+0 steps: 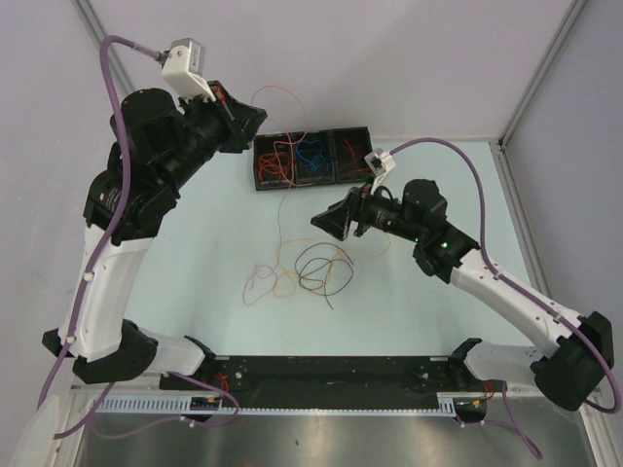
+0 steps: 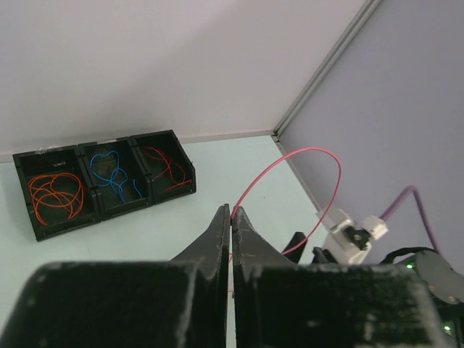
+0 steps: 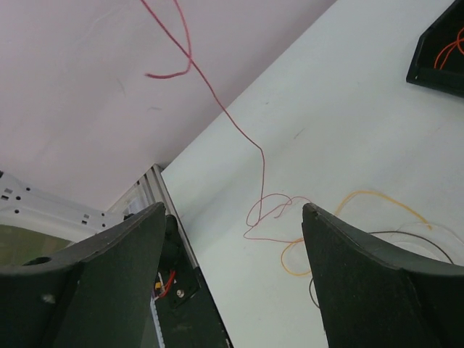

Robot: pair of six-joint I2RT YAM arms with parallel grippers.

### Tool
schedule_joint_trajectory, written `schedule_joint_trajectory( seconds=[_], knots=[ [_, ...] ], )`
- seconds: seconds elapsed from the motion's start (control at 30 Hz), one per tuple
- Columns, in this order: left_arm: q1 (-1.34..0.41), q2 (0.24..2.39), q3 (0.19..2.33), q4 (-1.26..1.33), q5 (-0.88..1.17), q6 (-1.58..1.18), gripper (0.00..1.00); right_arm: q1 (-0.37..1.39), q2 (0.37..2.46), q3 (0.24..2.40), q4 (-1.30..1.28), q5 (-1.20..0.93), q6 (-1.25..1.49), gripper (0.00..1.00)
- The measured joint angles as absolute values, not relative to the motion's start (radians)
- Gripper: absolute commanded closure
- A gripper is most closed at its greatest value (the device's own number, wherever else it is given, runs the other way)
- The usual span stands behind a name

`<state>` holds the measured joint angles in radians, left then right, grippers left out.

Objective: Untangle the cables

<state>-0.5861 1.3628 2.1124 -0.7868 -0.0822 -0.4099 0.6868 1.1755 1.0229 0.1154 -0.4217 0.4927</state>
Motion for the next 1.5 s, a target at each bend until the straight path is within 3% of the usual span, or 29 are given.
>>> schedule_joint_trajectory(
  seconds=[0.73,0.8,1.03,1.07,1.17,1.27,1.5],
  knots=[
    [-0.586,1.337,2.073,-0.770,-0.080,-0.408,1.00,0.817,1.581,1.023,0.522,-0.296,0.521,0.34],
    [-0.584,1.333,2.065,-0.768,-0.080,-0.408,1.00,0.817,1.617,1.027,0.553,-0.296,0.531,0.45],
    [-0.559,1.318,2.040,-0.765,-0.074,-0.408,1.00,0.821,1.698,1.058,0.585,-0.294,0.552,0.64],
    [-0.552,1.316,2.037,-0.764,-0.073,-0.408,1.00,0.822,1.700,1.061,0.591,-0.293,0.553,0.74],
    [-0.528,1.309,2.025,-0.764,-0.063,-0.410,1.00,0.823,1.703,1.069,0.617,-0.295,0.564,0.88],
    [-0.509,1.305,2.013,-0.764,-0.052,-0.410,1.00,0.824,1.704,1.074,0.641,-0.298,0.578,0.98],
    [-0.458,1.289,1.977,-0.782,-0.080,-0.410,1.00,0.816,1.667,1.075,0.578,-0.291,0.567,1.00]
  ],
)
